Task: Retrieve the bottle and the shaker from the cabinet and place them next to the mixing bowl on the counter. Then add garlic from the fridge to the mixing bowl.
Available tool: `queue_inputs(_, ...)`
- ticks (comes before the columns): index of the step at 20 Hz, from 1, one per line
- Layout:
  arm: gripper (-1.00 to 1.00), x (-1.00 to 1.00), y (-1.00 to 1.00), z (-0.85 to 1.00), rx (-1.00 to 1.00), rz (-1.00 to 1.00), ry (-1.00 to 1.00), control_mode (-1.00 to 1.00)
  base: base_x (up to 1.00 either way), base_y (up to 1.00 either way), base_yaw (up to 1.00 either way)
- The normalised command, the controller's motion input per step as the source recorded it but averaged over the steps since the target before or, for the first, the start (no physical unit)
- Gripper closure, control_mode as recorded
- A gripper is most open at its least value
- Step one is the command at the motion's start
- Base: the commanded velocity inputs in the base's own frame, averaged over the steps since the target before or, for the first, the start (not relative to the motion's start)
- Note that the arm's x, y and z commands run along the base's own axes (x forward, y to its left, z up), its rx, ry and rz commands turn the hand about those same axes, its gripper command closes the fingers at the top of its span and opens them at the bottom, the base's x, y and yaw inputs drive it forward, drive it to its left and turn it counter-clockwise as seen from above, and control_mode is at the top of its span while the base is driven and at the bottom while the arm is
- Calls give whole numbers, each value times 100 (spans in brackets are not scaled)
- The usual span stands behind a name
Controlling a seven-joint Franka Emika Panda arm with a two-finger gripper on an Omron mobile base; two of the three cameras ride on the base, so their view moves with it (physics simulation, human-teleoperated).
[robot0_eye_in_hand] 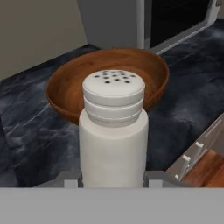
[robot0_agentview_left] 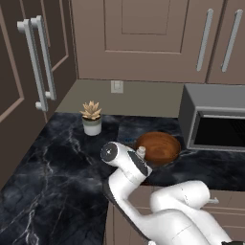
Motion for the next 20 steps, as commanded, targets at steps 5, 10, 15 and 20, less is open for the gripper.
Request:
queue_inputs(5,100,74,24,-6,0,0,1,-100,0,0,0)
queue_inputs(10,100,79,20,-27,-1,-3,0,-100,0,0,0)
queue_inputs(15,100,61,26,-40,-6,-9,0,-100,0,0,0)
queue_inputs(20,100,36,12,-3,2,0,0,-100,0,0,0)
